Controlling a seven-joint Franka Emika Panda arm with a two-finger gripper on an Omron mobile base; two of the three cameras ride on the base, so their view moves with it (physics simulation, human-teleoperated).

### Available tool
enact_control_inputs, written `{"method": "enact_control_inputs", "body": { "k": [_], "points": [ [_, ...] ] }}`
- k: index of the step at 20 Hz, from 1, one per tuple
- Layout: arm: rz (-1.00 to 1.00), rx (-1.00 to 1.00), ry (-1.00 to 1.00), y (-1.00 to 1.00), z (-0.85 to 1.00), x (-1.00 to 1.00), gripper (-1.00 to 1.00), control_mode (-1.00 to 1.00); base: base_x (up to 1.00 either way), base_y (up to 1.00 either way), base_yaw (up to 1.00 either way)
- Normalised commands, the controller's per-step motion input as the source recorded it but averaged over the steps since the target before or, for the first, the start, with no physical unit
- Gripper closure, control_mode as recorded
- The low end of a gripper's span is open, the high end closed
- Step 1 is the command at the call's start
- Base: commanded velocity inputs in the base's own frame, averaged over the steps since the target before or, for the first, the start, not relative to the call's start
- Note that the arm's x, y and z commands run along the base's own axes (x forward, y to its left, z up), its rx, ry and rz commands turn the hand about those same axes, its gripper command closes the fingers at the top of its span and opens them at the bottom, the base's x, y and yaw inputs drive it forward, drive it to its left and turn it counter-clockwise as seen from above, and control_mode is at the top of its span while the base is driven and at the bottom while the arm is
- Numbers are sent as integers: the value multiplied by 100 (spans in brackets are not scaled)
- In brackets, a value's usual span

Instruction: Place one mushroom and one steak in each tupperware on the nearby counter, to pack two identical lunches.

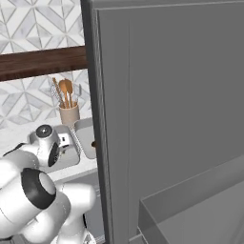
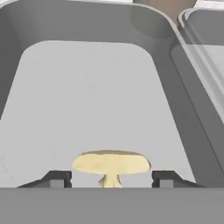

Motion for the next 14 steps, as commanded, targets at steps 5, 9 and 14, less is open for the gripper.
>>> {"method": "enact_control_inputs", "body": {
  "k": [5,9,14],
  "points": [
    [-3,0,-2,5,95,-25,-100,-100,0,0,0],
    [-22,1,0,-37,97,-52,-100,-100,0,0,0],
    [-32,3,0,-52,80,-53,-100,-100,0,0,0]
  ]
}}
